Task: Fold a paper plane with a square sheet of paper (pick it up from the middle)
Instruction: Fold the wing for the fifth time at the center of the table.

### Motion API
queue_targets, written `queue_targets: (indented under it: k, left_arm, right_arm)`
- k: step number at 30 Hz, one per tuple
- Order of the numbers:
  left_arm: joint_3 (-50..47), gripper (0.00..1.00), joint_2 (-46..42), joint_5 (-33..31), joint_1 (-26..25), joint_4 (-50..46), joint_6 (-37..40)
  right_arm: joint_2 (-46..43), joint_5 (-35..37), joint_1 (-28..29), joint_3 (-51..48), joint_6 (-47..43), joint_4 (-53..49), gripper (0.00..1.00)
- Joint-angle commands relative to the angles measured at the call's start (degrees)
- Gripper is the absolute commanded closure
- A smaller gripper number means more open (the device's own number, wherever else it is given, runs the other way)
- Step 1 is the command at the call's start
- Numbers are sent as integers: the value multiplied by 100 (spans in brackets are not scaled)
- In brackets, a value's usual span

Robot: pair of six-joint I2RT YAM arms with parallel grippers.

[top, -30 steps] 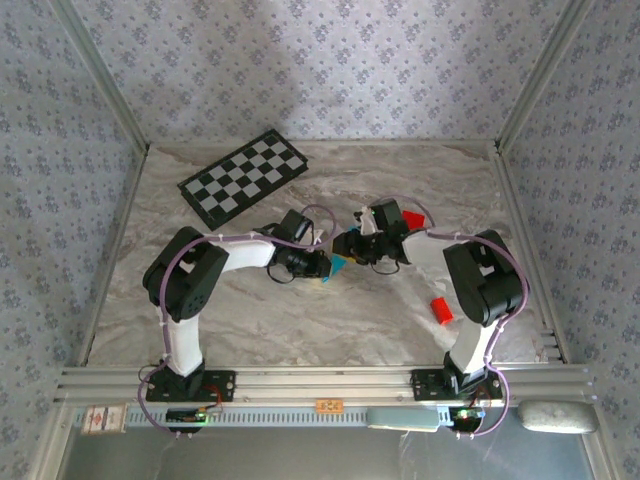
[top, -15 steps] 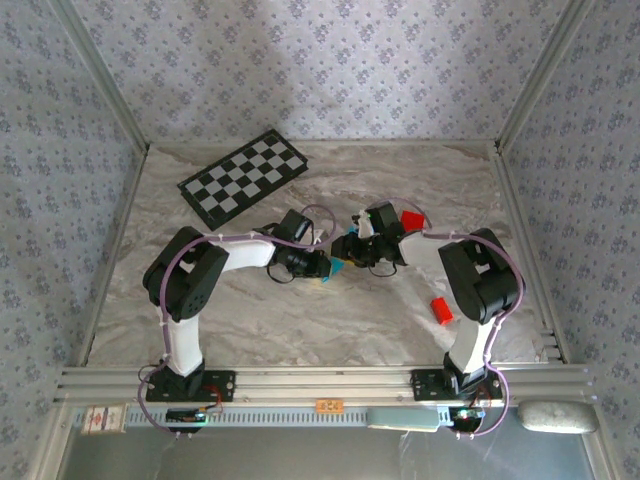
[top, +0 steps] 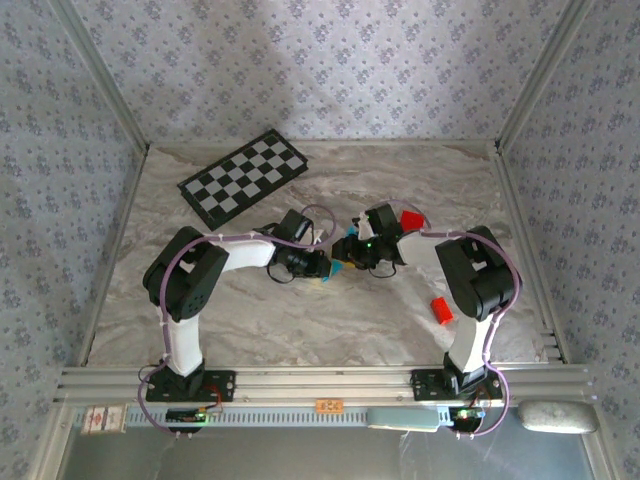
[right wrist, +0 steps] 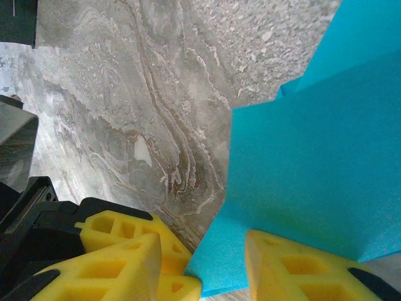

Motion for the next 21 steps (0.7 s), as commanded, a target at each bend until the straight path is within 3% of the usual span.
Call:
queue_targets:
  k: [1,13,21]
  left_arm:
    - [6,83,335,64,-129,-114,-13]
    - [-212,71,-642,-328,-127,-443,-14]
    - [-740,78,-1473,-762,-140,46,-460]
  right_arm:
    - [164,177,-33,112,-36,-288,58]
    - [336,291,-50,223,-45,-660,59]
    - [318,16,45,275,65,-629,62]
